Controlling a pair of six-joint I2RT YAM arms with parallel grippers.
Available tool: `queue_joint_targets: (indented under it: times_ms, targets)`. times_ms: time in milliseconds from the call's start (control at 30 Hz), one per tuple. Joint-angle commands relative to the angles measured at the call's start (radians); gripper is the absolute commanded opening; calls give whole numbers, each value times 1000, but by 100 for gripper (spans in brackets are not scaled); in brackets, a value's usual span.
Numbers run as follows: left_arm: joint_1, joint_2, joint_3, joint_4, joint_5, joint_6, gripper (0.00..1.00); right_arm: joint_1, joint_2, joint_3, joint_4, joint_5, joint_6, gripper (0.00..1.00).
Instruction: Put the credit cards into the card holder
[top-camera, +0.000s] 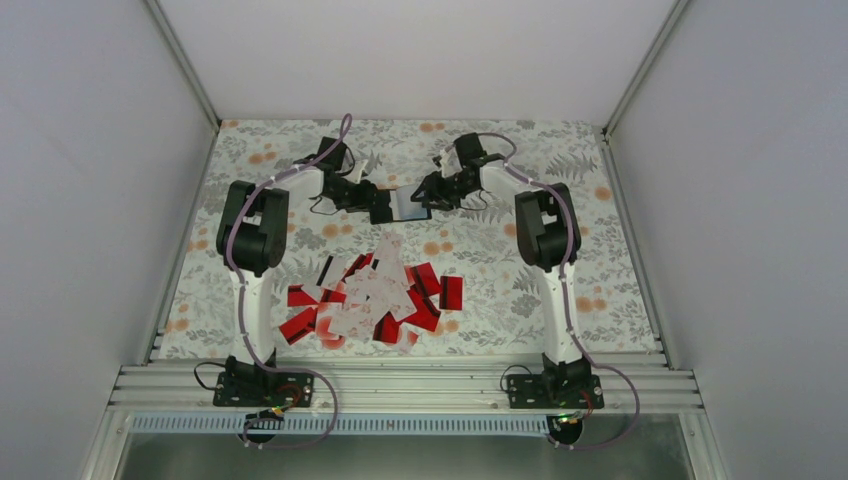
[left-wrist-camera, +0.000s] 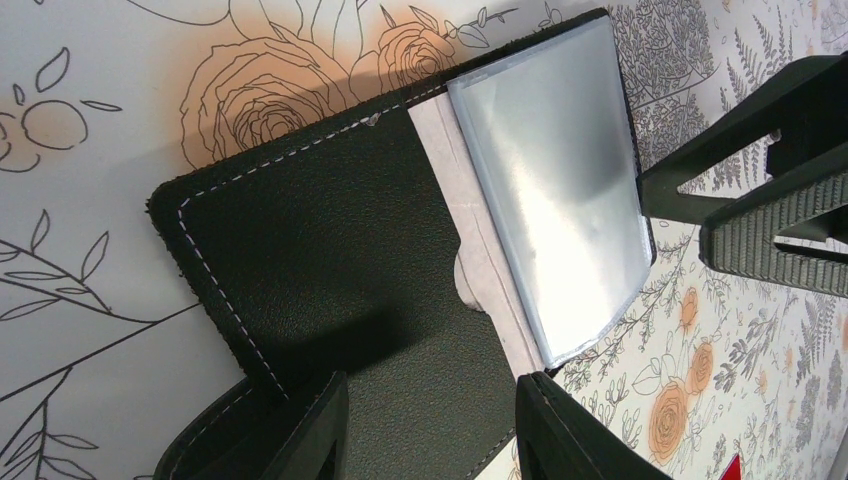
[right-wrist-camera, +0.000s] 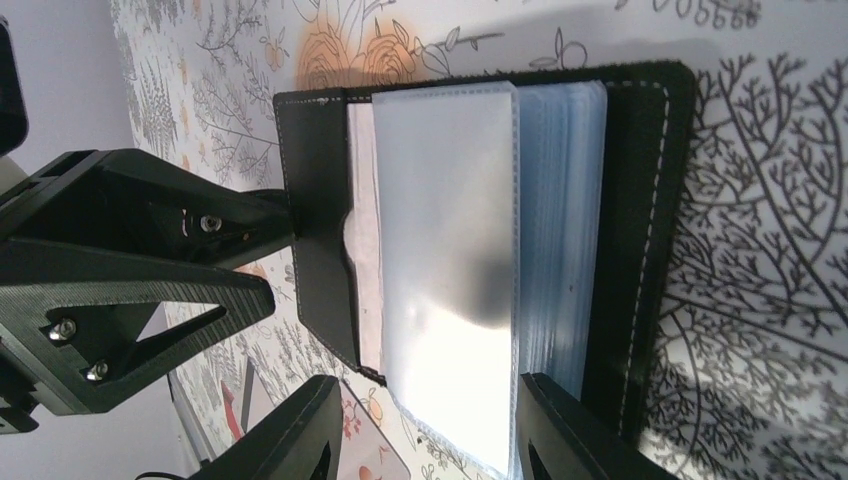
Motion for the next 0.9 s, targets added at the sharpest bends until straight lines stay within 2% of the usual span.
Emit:
queue_joint_targets:
  times_ms: [0,267,867]
  targets:
    - [-6,13,-6,-34,7,-7,43,14,34,58,-7,-18,-13,44]
    - [-6,14,-3,-35,9,-9,43,25,51,81,-12,-34,-12,44]
    - [5,-51,-30,6,64,-84,43,98,141,195,60,-227,-12,44]
